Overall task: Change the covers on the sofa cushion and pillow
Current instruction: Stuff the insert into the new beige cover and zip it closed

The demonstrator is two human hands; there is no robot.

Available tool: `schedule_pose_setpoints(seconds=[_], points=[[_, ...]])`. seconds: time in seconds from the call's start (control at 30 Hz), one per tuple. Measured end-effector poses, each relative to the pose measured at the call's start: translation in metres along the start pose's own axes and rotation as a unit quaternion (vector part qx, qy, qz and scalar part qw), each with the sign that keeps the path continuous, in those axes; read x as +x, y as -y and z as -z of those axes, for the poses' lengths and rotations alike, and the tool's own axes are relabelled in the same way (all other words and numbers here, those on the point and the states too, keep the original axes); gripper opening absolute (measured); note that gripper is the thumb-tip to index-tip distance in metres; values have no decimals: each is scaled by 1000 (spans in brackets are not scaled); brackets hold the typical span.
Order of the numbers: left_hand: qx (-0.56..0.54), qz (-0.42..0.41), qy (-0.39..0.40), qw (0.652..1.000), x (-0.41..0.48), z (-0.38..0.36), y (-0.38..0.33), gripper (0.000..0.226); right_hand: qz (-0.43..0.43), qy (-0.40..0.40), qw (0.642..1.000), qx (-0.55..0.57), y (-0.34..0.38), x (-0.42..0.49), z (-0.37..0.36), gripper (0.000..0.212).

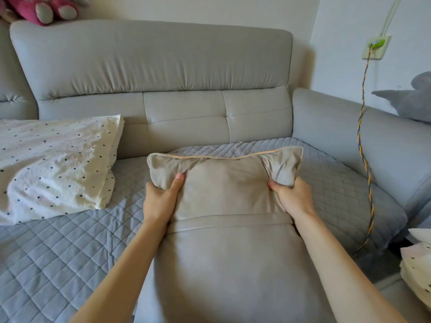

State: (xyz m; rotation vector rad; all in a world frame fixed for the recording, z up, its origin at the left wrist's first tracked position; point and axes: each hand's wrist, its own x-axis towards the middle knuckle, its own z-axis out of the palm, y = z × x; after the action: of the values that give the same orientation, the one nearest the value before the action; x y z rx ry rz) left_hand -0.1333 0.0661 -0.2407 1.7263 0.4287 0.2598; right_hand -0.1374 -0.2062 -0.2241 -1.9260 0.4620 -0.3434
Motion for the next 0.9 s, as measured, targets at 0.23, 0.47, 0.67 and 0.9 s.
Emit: schedule_pose_setpoints(seconds=[0.23,0.47,0.67,0.9], points=[[315,-330,45,889,-54,-1,-35,72,242,88,916,-308,5,-59,3,67],[498,-389,115,767,-65,-37,56,71,225,164,831,-481,-54,-63,-21,70],[539,-349,106,760,-13,-71,57,71,196,149,851,-463,-55,-19,-55,67],[539,-282,156,778,-4,-69,32,71,195,127,894,-382,-28,-15,-53,73]])
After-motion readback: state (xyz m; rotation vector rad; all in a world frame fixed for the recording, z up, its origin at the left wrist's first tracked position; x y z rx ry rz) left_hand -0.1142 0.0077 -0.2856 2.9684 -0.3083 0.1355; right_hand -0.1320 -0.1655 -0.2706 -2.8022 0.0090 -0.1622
